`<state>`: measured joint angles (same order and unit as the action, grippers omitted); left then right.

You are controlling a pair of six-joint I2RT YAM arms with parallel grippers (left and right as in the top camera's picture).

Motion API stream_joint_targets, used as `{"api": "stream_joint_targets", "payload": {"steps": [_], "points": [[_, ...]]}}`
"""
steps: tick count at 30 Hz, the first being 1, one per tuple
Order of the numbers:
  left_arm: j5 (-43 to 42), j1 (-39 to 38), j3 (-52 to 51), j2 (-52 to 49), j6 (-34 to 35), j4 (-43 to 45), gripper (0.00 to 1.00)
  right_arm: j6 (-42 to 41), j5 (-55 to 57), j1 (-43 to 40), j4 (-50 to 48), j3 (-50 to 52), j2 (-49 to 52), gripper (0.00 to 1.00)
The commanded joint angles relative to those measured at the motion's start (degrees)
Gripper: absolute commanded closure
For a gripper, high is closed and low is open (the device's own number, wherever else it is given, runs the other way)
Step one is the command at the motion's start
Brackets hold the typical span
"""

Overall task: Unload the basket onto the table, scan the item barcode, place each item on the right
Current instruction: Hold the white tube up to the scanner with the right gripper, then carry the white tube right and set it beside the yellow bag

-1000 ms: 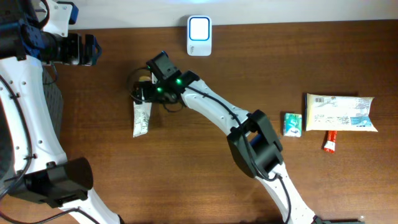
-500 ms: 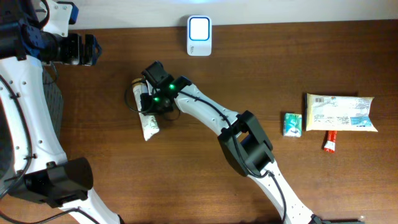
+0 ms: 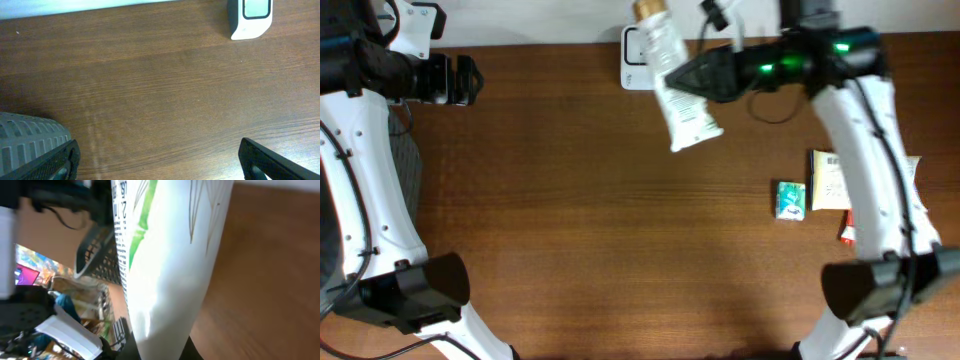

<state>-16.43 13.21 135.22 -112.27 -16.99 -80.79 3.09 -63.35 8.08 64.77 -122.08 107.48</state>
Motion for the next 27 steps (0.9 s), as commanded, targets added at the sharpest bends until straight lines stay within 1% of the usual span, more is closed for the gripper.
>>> {"api": "stream_joint_targets", "payload": {"steps": [1,6,8,9,10,11,14,16,17,18,19,20,21,22,23,24,25,27], "points": [[-0.07,0.35,0.31,0.85,-0.68,0.11,0.01,1.42,-7.50,-4.39,-0.52,-1.01,-6.62,0.96],[-0.07,0.35,0.31,0.85,-0.68,0.09,0.01,1.42,-8.61,-6.64,-0.68,-1.01,-12.00,0.96],[-0.07,0.35,0.31,0.85,-0.68,0.09,0.01,1.38,-6.05,-6.58,-0.68,-1.01,-12.20,0.96],[-0.07,0.35,0.31,0.85,-0.68,0.11,0.01,0.61,-0.70,-6.12,-0.63,-1.01,-12.20,0.96],[-0.07,0.35,0.31,0.85,-0.68,0.09,0.01,-1.84,13.79,-3.91,-0.81,-1.01,-12.20,0.96],[-0.07,0.35,0.31,0.85,-0.70,0.09,0.01,-2.12,22.86,-1.92,-1.14,-1.01,-12.09,0.96],[-0.07,0.35,0.31,0.85,-0.68,0.09,0.01,-1.75,57.09,8.85,-5.90,-0.98,-8.46,0.96],[-0.07,0.35,0.31,0.85,-0.68,0.09,0.01,2.16,75.19,14.56,-12.96,-0.98,-2.27,0.96],[-0.07,0.35,0.31,0.85,-0.70,0.09,0.01,4.92,79.34,15.87,-16.48,-0.98,1.27,0.96],[-0.07,0.35,0.31,0.85,-0.68,0.09,0.01,9.64,82.53,16.72,-21.16,-0.98,4.96,0.96],[-0.07,0.35,0.31,0.85,-0.70,0.09,0.01,15.41,86.88,17.38,-27.02,-0.98,9.31,0.96],[-0.07,0.35,0.31,0.85,-0.68,0.09,0.01,23.96,92.83,17.84,-34.45,-0.98,14.47,0.96],[-0.07,0.35,0.31,0.85,-0.70,0.09,0.01,29.53,96.87,18.10,-39.78,-0.98,17.81,0.96],[-0.07,0.35,0.31,0.85,-0.70,0.09,0.01,37.18,100.30,18.23,-46.71,-0.98,22.08,0.96],[-0.07,0.35,0.31,0.85,-0.68,0.09,0.01,43.82,100.87,18.23,-51.82,-0.98,25.79,0.96],[-0.07,0.35,0.31,0.85,-0.68,0.09,0.01,47.41,100.96,18.21,-55.98,-0.98,28.81,0.96],[-0.07,0.35,0.31,0.85,-0.68,0.09,0.01,49.72,101.18,18.21,-58.84,-0.98,31.39,0.96],[-0.07,0.35,0.31,0.85,-0.68,0.09,0.01,50.05,101.37,18.21,-61.24,-0.98,34.23,0.96]]}}
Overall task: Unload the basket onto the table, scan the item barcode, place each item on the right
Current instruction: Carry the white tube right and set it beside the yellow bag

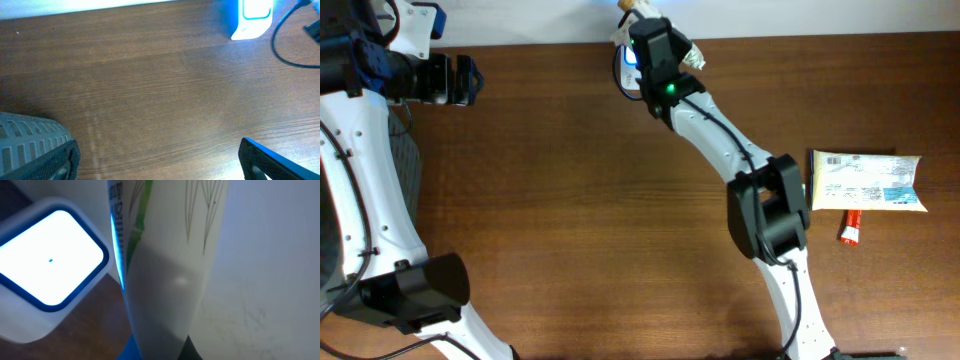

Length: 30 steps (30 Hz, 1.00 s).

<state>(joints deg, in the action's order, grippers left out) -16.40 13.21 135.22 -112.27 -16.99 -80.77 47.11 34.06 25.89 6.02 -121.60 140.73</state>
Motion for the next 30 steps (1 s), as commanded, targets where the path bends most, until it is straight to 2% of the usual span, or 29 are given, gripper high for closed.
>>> {"api": "stream_joint_targets", "payload": {"steps": [1,8,12,16,18,20,23,24,26,28,30], "points": [[-0.09,0.35,0.31,0.85,-0.68,0.07,0.01,6.01,3.96,0.42,-3.06,-1.46,2.12,0.96],[-0.09,0.35,0.31,0.85,-0.68,0.07,0.01,6.01,4.20,0.42,-2.99,-1.46,3.06,0.96],[-0.09,0.35,0.31,0.85,-0.68,0.07,0.01,5.40,4.09,2.03,3.23,-1.46,2.27,0.96],[-0.09,0.35,0.31,0.85,-0.68,0.07,0.01,-10.05,-2.89,6.34,16.81,-1.46,-6.86,0.96],[-0.09,0.35,0.31,0.85,-0.70,0.07,0.01,-25.53,-12.24,7.15,29.49,-1.46,-15.17,0.96],[-0.09,0.35,0.31,0.85,-0.68,0.07,0.01,-42.21,-16.90,6.23,41.42,-1.46,-21.77,0.96],[-0.09,0.35,0.31,0.85,-0.68,0.07,0.01,-59.39,-17.42,2.86,59.82,-1.46,-28.20,0.96],[-0.09,0.35,0.31,0.85,-0.70,0.07,0.01,-64.24,-17.66,0.35,68.98,-1.46,-28.89,0.96],[-0.09,0.35,0.31,0.85,-0.68,0.07,0.01,-69.90,-17.84,-5.64,82.40,-0.35,-27.23,0.96],[-0.09,0.35,0.31,0.85,-0.70,0.09,0.01,-72.32,-17.86,-10.56,84.19,3.91,-26.43,0.96],[-0.09,0.35,0.31,0.85,-0.68,0.07,0.01,-73.13,-17.84,-17.46,81.55,12.90,-26.23,0.96]]}}
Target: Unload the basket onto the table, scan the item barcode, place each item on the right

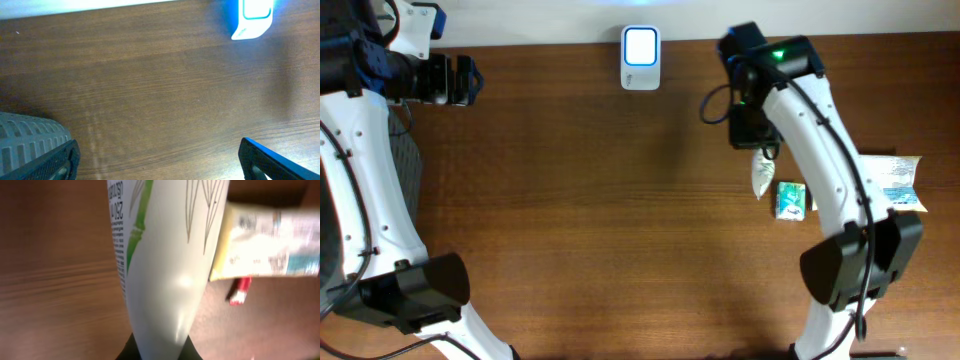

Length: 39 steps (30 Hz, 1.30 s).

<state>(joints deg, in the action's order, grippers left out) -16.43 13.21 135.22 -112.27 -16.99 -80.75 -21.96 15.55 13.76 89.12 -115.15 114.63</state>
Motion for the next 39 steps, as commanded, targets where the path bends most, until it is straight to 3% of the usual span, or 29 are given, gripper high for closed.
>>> {"api": "stream_joint_targets", "payload": {"steps": [1,4,6,9,11,13,16,17,18,19,27,31,34,36,39], "points": [[-0.07,0.35,0.31,0.85,-0.68,0.04,0.01,-4.04,0.70,-7.78,-3.15,10.21,-0.13,0.96],[-0.07,0.35,0.31,0.85,-0.68,0.04,0.01,0.81,0.74,-14.25,-6.49,18.62,-0.13,0.96],[-0.07,0.35,0.31,0.85,-0.68,0.04,0.01,0.92,0.70,-17.42,-7.34,20.11,-0.13,0.83],[-0.07,0.35,0.31,0.85,-0.68,0.04,0.01,2.23,0.50,-19.15,-7.32,19.65,-0.15,0.76],[-0.07,0.35,0.31,0.85,-0.68,0.04,0.01,3.08,0.46,-19.06,-6.69,18.29,-0.90,0.69],[-0.07,0.35,0.31,0.85,-0.68,0.04,0.01,3.82,-1.57,-18.91,-3.32,14.64,-3.43,0.68],[-0.04,0.35,0.31,0.85,-0.70,0.04,0.01,14.86,-16.98,-17.18,2.36,6.45,-12.50,0.59],[-0.07,0.35,0.31,0.85,-0.68,0.04,0.01,17.25,-22.10,-15.89,4.74,2.01,-16.98,0.45],[-0.07,0.35,0.31,0.85,-0.68,0.04,0.01,17.05,-23.15,-14.51,6.88,-3.10,-21.70,0.43],[-0.07,0.35,0.31,0.85,-0.68,0.04,0.01,17.00,-24.28,-13.11,7.98,-8.04,-26.73,0.01],[-0.07,0.35,0.31,0.85,-0.68,0.04,0.01,17.05,-26.73,-11.15,8.04,-12.52,-52.35,0.01],[-0.07,0.35,0.31,0.85,-0.68,0.04,0.01,17.07,-26.75,-11.50,8.17,-12.52,-57.46,0.01],[-0.07,0.35,0.31,0.85,-0.68,0.04,0.01,17.07,-26.69,-17.81,7.39,-11.26,-58.29,0.01],[-0.07,0.35,0.31,0.85,-0.68,0.04,0.01,17.07,-26.01,-19.43,3.65,-6.60,-60.96,0.01],[-0.07,0.35,0.31,0.85,-0.68,0.04,0.01,17.18,-25.18,-19.43,-15.69,12.85,-71.14,0.01]]}}
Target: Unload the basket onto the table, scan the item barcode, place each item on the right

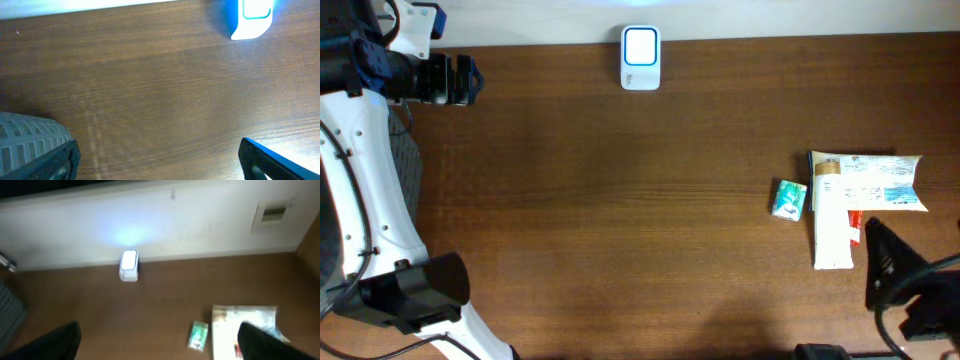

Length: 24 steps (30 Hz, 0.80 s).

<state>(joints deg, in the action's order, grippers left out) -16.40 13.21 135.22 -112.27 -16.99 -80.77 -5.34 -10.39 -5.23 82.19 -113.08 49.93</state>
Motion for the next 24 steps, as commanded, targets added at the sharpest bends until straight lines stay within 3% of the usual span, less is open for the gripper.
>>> {"api": "stream_joint_targets", "payload": {"steps": [1,6,9,12,15,20,24], "points": [[-0.07,0.35,0.31,0.85,-0.68,0.07,0.01,0.63,0.72,-0.44,-17.88,19.98,-11.08,0.01],[-0.09,0.35,0.31,0.85,-0.68,0.07,0.01,0.61,0.70,-0.44,-46.69,52.61,-24.76,0.01],[-0.09,0.35,0.31,0.85,-0.68,0.07,0.01,0.61,0.66,-0.42,-73.55,74.64,-31.39,0.01],[-0.09,0.35,0.31,0.85,-0.68,0.07,0.01,0.61,0.68,-0.42,-88.19,90.27,-37.53,0.02],[-0.09,0.35,0.31,0.85,-0.68,0.07,0.01,0.61,0.68,-0.42,-91.41,102.38,-45.27,0.01],[-0.09,0.35,0.31,0.85,-0.68,0.07,0.01,0.59,0.22,-0.42,-91.21,112.08,-49.75,0.01],[-0.09,0.35,0.31,0.85,-0.68,0.07,0.01,0.42,0.00,-0.35,-79.78,112.76,-49.75,0.01]]}}
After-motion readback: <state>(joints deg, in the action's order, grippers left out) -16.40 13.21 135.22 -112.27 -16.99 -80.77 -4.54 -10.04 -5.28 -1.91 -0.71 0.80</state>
